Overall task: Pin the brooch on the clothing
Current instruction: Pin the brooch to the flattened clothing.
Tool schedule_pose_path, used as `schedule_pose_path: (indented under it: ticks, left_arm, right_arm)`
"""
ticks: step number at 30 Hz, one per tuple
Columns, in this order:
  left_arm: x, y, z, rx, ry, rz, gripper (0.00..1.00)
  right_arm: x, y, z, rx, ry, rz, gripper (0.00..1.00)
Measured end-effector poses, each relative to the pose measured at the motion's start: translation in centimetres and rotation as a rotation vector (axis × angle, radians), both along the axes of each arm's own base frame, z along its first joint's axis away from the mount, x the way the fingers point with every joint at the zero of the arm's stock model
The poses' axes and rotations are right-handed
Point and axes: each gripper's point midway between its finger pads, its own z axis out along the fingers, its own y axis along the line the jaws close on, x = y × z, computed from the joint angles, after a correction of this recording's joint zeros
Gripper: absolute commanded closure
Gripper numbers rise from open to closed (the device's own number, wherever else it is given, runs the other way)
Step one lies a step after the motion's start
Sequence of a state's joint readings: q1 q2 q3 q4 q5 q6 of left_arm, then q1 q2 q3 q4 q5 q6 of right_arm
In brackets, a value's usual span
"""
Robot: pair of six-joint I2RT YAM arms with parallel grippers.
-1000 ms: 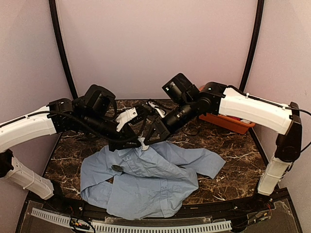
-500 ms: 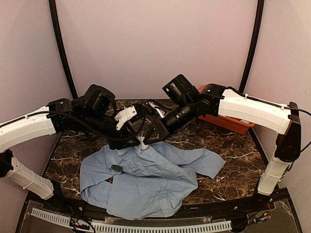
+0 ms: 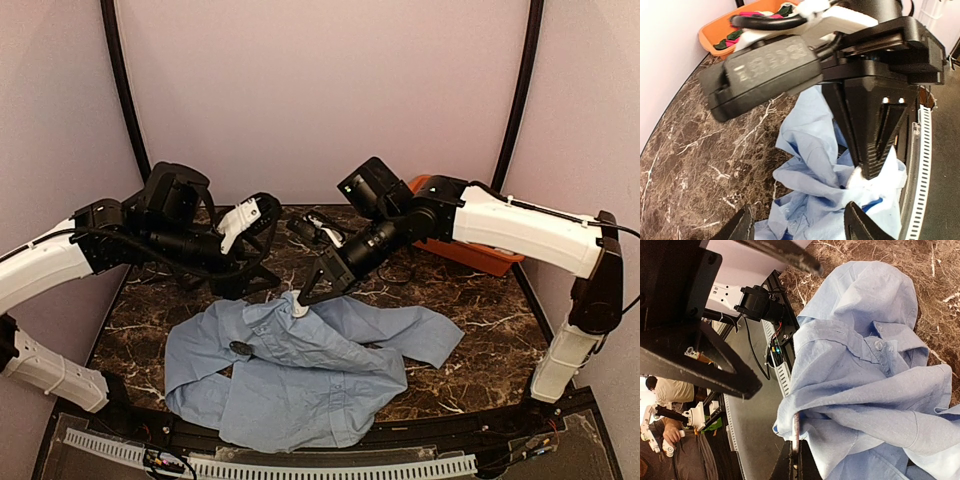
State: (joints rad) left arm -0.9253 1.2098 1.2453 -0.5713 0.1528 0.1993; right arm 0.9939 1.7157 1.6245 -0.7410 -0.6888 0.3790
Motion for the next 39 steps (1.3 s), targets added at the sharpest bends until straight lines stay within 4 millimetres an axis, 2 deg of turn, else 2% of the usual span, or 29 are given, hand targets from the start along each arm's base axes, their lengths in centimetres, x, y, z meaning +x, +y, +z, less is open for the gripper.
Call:
schedule_pose_path:
  ticks: [7,11,28,39]
  left_arm:
    - [-2.2,-1.7,-0.8,-0.022,0.076,-0.148,0.38]
    - [-2.7,-2.1,-1.1,-0.023,0.094,-0.192,0.38]
    - [-2.4,-2.7,-2.8,0.017,0.113,-0.203,0.49]
    - [-2.4,-3.0,-2.7,0.014,0.117,-0.210,0.52]
  right_arm:
    - [-0.1,-0.1,0.2,0.008,0.012,0.007,1.00]
    - [0.0,-0.1,0.2,0.010,0.016,0.008,1.00]
    - [0.0,-0.2,0.3,0.016,0.026,0.013,1.00]
    - [0.0,-0.2,0.3,0.012,0.028,0.012,1.00]
